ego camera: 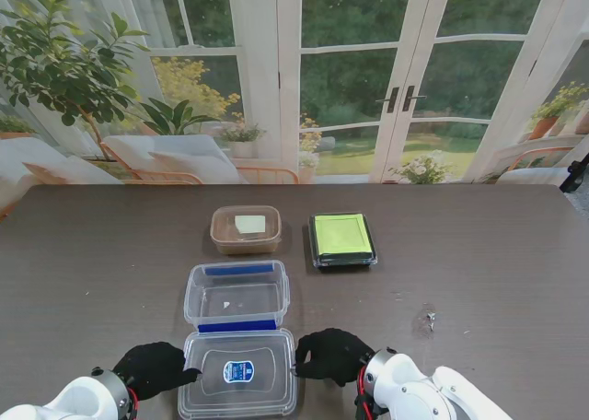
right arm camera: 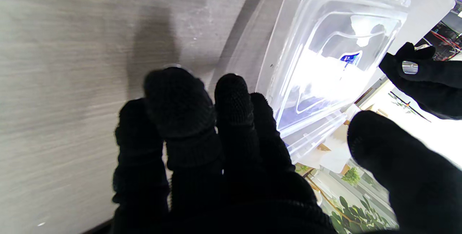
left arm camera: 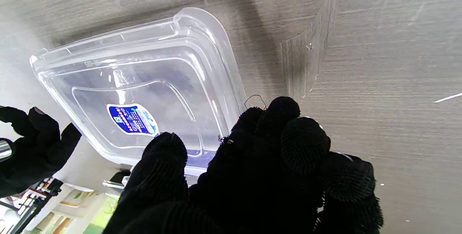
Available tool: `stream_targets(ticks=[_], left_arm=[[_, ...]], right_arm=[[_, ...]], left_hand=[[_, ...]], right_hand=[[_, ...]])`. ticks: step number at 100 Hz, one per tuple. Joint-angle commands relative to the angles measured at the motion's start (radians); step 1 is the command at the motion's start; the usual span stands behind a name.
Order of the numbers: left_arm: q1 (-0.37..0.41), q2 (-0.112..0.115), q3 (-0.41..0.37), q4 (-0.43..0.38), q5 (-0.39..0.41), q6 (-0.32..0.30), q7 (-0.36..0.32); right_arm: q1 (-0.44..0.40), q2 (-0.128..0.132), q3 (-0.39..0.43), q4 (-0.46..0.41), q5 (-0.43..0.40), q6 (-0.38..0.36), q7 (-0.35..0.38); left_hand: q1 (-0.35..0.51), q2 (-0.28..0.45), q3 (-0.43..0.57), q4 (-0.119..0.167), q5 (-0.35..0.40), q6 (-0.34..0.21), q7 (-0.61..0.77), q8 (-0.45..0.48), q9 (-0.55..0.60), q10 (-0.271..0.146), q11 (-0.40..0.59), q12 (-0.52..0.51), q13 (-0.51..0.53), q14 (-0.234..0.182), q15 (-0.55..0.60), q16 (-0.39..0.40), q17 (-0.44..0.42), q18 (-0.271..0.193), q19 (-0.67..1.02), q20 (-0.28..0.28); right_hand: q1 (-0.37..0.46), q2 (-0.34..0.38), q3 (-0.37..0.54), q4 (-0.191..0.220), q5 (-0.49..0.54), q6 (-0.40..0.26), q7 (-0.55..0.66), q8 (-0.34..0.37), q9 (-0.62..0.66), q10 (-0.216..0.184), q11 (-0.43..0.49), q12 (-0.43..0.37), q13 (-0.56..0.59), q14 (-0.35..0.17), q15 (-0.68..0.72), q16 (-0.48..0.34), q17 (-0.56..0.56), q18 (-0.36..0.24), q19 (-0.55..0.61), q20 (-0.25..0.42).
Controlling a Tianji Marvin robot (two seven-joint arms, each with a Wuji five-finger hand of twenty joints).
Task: Pair container bodies with their lids
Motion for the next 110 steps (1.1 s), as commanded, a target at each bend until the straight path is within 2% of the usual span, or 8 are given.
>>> stream_targets(ticks=[1, 36, 73, 110], left_arm=[[0.007, -0.007, 0.001, -0.015, -0.003, -0.011, -0.014], [0.004, -0.013, -0.009, 0.001, -0.013, -0.030, 0.028], [-0.050, -0.021, 0.014, 0.040, -0.068, -0.037, 0.105], [-0.107, -0.018, 0.032, 0.064, -0.102, -0.036, 0.095]], right_arm=[[-0.008, -0.011, -0.006, -0.022, 0.004, -0.008, 0.011], [0.001, -0.015, -0.009, -0.032, 0.002, 0.006, -0.005], [0.036, -0.027, -0.025, -0.024, 0.011, 0.038, -0.038], [0.084, -0.039, -0.051, -0.009, 0.020, 0.081, -0.069]], left_hand=[[0.046, 0.051, -0.019, 0.012, -0.026, 0.025, -0.050, -0.033, -0.001, 0.013, -0.006, 0.008, -0.009, 0.021, -0.006, 0.008, -0.045, -0.080, -0.014, -0.012], [0.047, 0.050, -0.019, 0.012, -0.027, 0.026, -0.051, -0.033, -0.001, 0.016, -0.009, 0.005, -0.010, 0.022, -0.010, 0.008, -0.047, -0.077, -0.016, -0.016], [0.049, 0.047, -0.018, 0.012, -0.025, 0.028, -0.050, -0.033, 0.000, 0.021, -0.011, 0.003, -0.011, 0.031, -0.016, 0.008, -0.050, -0.073, -0.017, -0.017], [0.049, 0.047, -0.018, 0.012, -0.024, 0.028, -0.049, -0.033, 0.000, 0.021, -0.012, 0.002, -0.012, 0.032, -0.018, 0.010, -0.050, -0.071, -0.017, -0.016]], right_hand=[[-0.003, 0.023, 0.026, 0.019, -0.012, -0.182, -0.038, -0.004, 0.016, 0.011, 0.014, 0.004, -0.009, 0.005, 0.017, 0.014, 0.158, 0.014, 0.031, 0.007], [-0.003, 0.023, 0.024, 0.018, -0.013, -0.181, -0.040, -0.005, 0.017, 0.012, 0.014, 0.003, -0.010, 0.006, 0.016, 0.014, 0.156, 0.015, 0.030, 0.007], [-0.001, 0.020, 0.029, 0.017, -0.008, -0.180, -0.040, -0.006, 0.019, 0.015, 0.014, 0.002, -0.011, 0.009, 0.014, 0.014, 0.155, 0.018, 0.028, 0.007], [0.000, 0.018, 0.030, 0.017, -0.007, -0.179, -0.041, -0.006, 0.018, 0.017, 0.012, 0.002, -0.012, 0.012, 0.013, 0.014, 0.152, 0.022, 0.027, 0.007]])
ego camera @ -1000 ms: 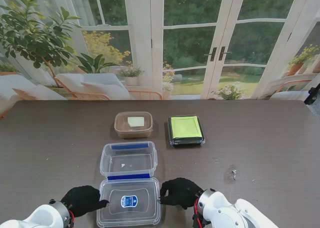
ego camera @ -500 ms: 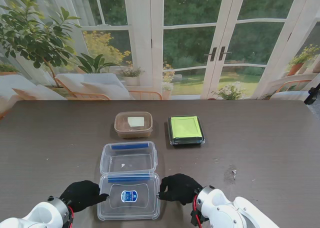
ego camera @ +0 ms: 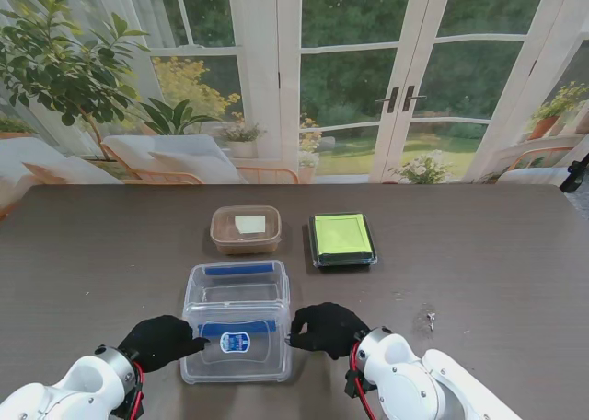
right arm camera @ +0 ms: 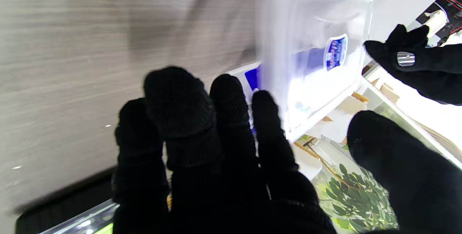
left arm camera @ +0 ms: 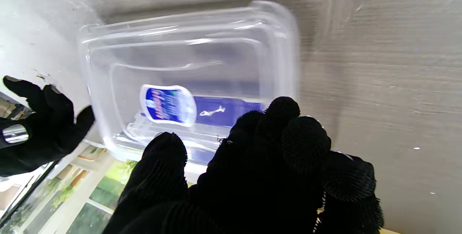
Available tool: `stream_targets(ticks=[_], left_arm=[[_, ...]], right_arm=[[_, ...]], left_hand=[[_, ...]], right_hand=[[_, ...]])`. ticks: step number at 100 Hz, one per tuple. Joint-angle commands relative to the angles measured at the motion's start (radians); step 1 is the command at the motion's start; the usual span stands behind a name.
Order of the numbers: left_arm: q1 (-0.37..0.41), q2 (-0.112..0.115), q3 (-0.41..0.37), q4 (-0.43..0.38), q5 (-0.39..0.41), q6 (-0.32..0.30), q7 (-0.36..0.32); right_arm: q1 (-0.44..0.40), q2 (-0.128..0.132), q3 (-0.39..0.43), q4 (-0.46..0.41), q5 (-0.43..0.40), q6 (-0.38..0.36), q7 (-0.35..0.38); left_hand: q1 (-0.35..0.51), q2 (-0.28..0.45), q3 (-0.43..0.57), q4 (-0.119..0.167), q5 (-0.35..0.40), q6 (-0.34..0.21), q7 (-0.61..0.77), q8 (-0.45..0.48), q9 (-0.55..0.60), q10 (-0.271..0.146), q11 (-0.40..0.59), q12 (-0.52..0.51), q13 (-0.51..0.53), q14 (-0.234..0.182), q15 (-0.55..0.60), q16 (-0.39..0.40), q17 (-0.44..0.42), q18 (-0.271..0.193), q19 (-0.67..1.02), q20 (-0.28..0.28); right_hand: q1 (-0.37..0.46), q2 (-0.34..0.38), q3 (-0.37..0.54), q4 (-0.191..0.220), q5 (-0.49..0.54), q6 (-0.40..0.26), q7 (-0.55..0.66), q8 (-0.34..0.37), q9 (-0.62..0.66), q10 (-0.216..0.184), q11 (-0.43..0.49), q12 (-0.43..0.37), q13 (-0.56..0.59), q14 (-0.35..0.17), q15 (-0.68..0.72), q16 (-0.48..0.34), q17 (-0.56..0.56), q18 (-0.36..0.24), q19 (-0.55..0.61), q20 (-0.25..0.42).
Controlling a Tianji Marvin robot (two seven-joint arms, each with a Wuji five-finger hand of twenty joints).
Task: Pair container bodies with their lids
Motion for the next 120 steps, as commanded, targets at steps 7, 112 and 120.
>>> stream_targets(ticks=[7, 112, 120], left_arm=[[-0.015, -0.007, 0.006, -0.003, -0.013, -0.009, -0.022], [0.129, -0.032, -0.095, -0.077, 0.059, 0.015, 0.085], [0.150, -0.034, -0.101, -0.079, 0.062, 0.045, 0.085]], right_arm=[[0.016, -0.020, -0.020, -0.003, 0.006, 0.009, 0.006], [0.031, -0.022, -0.019, 0.008, 0.012, 0.041, 0.006], [0.032, -0.022, -0.019, 0.009, 0.011, 0.040, 0.007]], left_hand=[[0.049, 0.047, -0.018, 0.012, -0.010, 0.031, -0.018, -0.005, 0.001, 0.020, 0.008, 0.005, -0.002, 0.019, -0.001, 0.011, -0.039, -0.081, -0.008, -0.015], [0.028, 0.046, -0.019, 0.014, -0.053, 0.000, -0.047, -0.007, -0.041, 0.015, -0.007, 0.003, -0.038, 0.002, -0.016, 0.014, -0.069, -0.102, -0.025, -0.016], [0.029, 0.047, -0.018, 0.014, -0.058, 0.002, -0.051, -0.007, -0.047, 0.015, -0.009, 0.003, -0.046, 0.002, -0.021, 0.013, -0.074, -0.101, -0.028, -0.017]], right_hand=[[0.000, 0.018, 0.030, 0.016, -0.016, -0.092, -0.011, -0.014, 0.015, -0.023, 0.012, 0.002, -0.011, 0.010, 0.013, 0.014, 0.153, 0.022, 0.027, 0.007], [0.000, 0.019, 0.026, 0.016, -0.013, -0.091, -0.013, -0.015, 0.011, -0.022, 0.010, 0.002, -0.019, 0.014, 0.010, 0.015, 0.145, 0.024, 0.023, 0.010], [0.000, 0.019, 0.025, 0.016, -0.013, -0.091, -0.013, -0.015, 0.011, -0.023, 0.010, 0.002, -0.019, 0.015, 0.011, 0.015, 0.145, 0.024, 0.023, 0.010]])
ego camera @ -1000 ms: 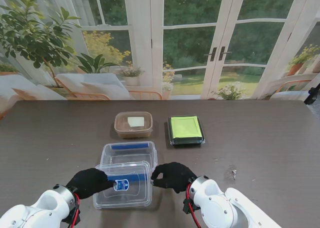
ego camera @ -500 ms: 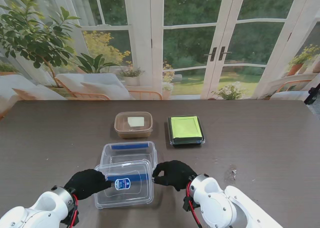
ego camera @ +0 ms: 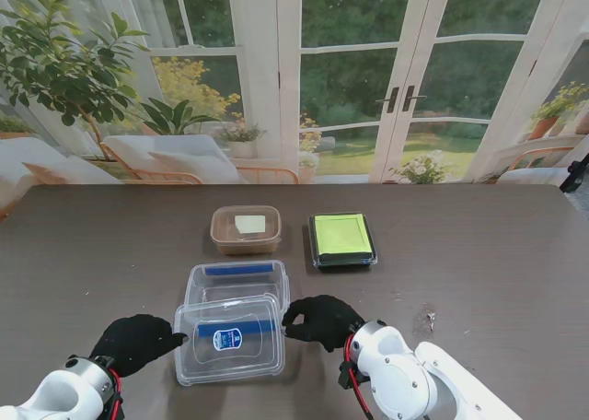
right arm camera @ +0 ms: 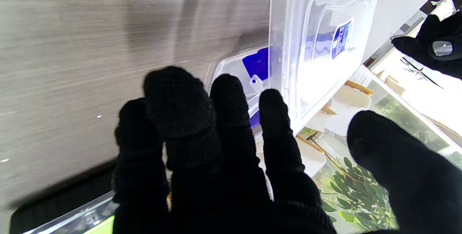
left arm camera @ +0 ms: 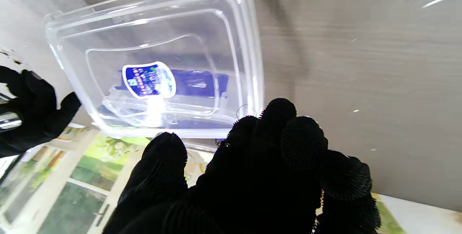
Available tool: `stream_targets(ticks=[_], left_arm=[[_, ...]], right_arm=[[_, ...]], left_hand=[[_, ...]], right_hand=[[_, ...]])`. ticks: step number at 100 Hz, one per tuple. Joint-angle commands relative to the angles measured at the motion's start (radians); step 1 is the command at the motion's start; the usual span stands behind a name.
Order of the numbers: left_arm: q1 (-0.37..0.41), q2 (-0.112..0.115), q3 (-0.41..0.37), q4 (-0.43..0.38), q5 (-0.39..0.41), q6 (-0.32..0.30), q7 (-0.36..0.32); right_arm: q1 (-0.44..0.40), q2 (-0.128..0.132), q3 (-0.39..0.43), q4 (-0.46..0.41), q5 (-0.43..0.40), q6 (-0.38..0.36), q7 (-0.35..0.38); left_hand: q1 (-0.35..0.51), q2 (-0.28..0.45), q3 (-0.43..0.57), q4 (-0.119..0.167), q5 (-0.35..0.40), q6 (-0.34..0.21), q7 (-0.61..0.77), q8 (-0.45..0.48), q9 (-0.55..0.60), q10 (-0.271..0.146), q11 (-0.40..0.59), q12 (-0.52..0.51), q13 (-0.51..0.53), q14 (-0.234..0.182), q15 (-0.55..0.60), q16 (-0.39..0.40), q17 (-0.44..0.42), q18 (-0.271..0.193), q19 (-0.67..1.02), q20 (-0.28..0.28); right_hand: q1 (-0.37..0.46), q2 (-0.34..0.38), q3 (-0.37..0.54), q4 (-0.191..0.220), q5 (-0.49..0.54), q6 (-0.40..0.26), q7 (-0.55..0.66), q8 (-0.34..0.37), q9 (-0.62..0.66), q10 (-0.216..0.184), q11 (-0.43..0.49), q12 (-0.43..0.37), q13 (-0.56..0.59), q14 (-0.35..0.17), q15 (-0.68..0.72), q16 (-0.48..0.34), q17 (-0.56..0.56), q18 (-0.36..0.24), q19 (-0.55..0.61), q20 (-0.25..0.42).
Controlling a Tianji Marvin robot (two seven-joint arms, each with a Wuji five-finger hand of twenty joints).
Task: Pair container bodies with their lids
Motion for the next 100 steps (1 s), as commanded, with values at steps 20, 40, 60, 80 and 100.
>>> stream_targets(ticks=[20, 40, 60, 80, 100], left_arm=[[0.026, -0.006, 0.005, 0.033, -0.021, 0.083, -0.026], [-0.019, 0.003, 0.027, 0.070, -0.044, 0.119, -0.079], [-0.071, 0.013, 0.056, 0.096, -0.056, 0.143, -0.126], [-0.104, 0.019, 0.077, 0.106, -0.069, 0.154, -0.154], [-0.120, 0.022, 0.091, 0.108, -0.076, 0.152, -0.166]], right_arm=[[-0.007, -0.001, 0.000, -0.007, -0.005, 0.001, 0.018], [-0.007, -0.001, -0.001, -0.008, -0.004, 0.002, 0.018], [-0.008, -0.001, -0.001, -0.007, -0.003, 0.001, 0.018], [-0.011, -0.001, 0.001, -0.007, 0.001, 0.001, 0.017], [-0.013, -0.001, 0.001, -0.007, 0.004, -0.001, 0.019]], left_hand=[[0.023, 0.050, -0.020, 0.014, -0.034, 0.025, -0.025, -0.011, -0.032, 0.036, -0.014, -0.002, -0.027, 0.020, -0.027, 0.012, -0.057, -0.071, -0.024, -0.016], [0.002, 0.061, -0.024, 0.014, -0.064, -0.013, -0.051, -0.024, -0.046, 0.040, -0.019, -0.004, -0.038, 0.023, -0.033, 0.016, -0.069, -0.074, -0.029, -0.012], [-0.018, 0.067, -0.025, 0.015, -0.083, -0.036, -0.074, -0.037, -0.043, 0.039, -0.015, -0.002, -0.031, 0.021, -0.029, 0.020, -0.059, -0.071, -0.024, -0.007], [-0.024, 0.070, -0.023, 0.015, -0.086, -0.044, -0.084, -0.044, -0.044, 0.041, -0.014, -0.002, -0.033, 0.020, -0.029, 0.021, -0.060, -0.074, -0.024, -0.005], [-0.022, 0.070, -0.022, 0.016, -0.083, -0.044, -0.081, -0.043, -0.045, 0.038, -0.013, 0.000, -0.034, 0.018, -0.028, 0.022, -0.062, -0.076, -0.026, -0.004]], right_hand=[[-0.001, 0.018, 0.025, 0.016, -0.019, -0.023, -0.005, -0.007, 0.010, -0.022, 0.009, 0.002, -0.018, 0.017, 0.010, 0.015, 0.144, 0.024, 0.023, 0.010], [0.000, 0.019, 0.025, 0.016, -0.019, -0.025, -0.005, -0.007, 0.012, -0.021, 0.010, 0.002, -0.019, 0.015, 0.010, 0.015, 0.144, 0.024, 0.022, 0.010], [0.000, 0.020, 0.025, 0.016, -0.019, -0.026, -0.004, -0.007, 0.012, -0.021, 0.010, 0.002, -0.019, 0.010, 0.010, 0.015, 0.144, 0.024, 0.022, 0.011], [0.000, 0.020, 0.025, 0.016, -0.020, -0.024, -0.005, -0.007, 0.010, -0.020, 0.010, 0.002, -0.019, 0.012, 0.011, 0.016, 0.142, 0.025, 0.021, 0.011], [0.001, 0.019, 0.026, 0.016, -0.020, -0.025, -0.005, -0.007, 0.011, -0.020, 0.010, 0.002, -0.021, 0.013, 0.010, 0.015, 0.142, 0.025, 0.021, 0.011]])
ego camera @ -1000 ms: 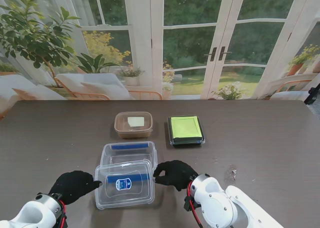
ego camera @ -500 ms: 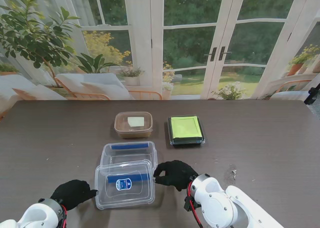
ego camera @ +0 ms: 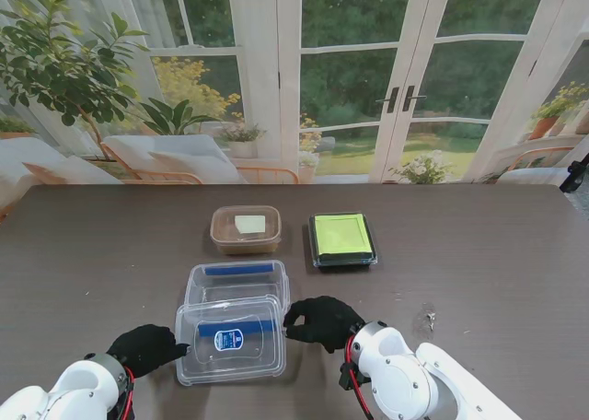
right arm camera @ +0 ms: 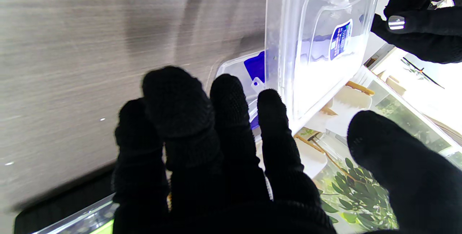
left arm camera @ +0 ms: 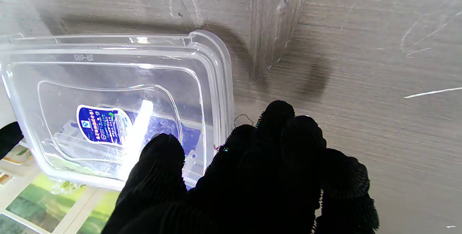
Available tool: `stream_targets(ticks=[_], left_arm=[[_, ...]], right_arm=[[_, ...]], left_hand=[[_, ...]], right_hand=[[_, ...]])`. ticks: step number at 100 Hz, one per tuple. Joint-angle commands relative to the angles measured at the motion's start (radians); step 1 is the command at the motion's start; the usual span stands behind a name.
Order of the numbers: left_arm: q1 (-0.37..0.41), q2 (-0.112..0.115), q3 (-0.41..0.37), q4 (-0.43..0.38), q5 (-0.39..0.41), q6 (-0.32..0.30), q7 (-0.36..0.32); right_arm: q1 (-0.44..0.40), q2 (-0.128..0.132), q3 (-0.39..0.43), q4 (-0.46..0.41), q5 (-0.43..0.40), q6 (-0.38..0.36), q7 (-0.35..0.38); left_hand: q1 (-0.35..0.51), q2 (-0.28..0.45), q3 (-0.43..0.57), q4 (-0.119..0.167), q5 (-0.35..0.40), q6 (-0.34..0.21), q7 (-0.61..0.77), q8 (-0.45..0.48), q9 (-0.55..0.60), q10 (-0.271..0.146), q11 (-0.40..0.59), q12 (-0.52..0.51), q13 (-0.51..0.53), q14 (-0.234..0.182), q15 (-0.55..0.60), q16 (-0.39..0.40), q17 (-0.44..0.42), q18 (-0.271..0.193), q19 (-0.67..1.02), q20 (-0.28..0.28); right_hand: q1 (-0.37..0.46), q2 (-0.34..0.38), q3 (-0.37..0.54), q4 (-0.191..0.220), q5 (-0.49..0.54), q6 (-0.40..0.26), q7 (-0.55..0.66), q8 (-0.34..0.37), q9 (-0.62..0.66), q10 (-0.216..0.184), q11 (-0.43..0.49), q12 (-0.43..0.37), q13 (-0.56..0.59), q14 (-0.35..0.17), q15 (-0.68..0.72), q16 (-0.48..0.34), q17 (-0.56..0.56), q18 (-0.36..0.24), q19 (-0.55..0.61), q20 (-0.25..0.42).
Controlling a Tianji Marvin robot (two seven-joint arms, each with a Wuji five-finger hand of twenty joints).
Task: Pair container bodies with their lids
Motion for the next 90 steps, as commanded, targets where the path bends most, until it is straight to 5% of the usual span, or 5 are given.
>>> stream_targets(ticks=[1, 90], left_arm=[[0.002, -0.001, 0.003, -0.001, -0.002, -0.003, -0.021], [0.003, -0.004, -0.018, -0.052, -0.008, -0.067, -0.007]], right_arm=[[-0.008, -0.001, -0.002, -0.006, 0.002, -0.001, 0.016], [0.012, -0.008, -0.017, -0.018, 0.013, 0.023, 0.002]], left_hand=[[-0.009, 0.058, -0.012, 0.016, -0.015, -0.028, -0.010, -0.004, -0.007, 0.039, 0.001, 0.000, -0.006, 0.020, -0.002, 0.020, -0.027, -0.059, -0.003, 0.002], [0.003, 0.053, -0.011, 0.015, 0.002, -0.007, 0.006, 0.002, 0.000, 0.040, 0.003, 0.002, -0.001, 0.025, -0.002, 0.020, -0.028, -0.057, -0.006, 0.003]], right_hand=[[0.001, 0.019, 0.026, 0.016, -0.020, -0.038, -0.005, -0.007, 0.011, -0.020, 0.010, 0.002, -0.011, 0.003, 0.011, 0.015, 0.142, 0.025, 0.021, 0.011], [0.001, 0.017, 0.025, 0.015, -0.018, -0.037, -0.007, -0.008, 0.010, -0.018, 0.010, 0.002, -0.012, 0.002, 0.011, 0.015, 0.142, 0.025, 0.021, 0.012]])
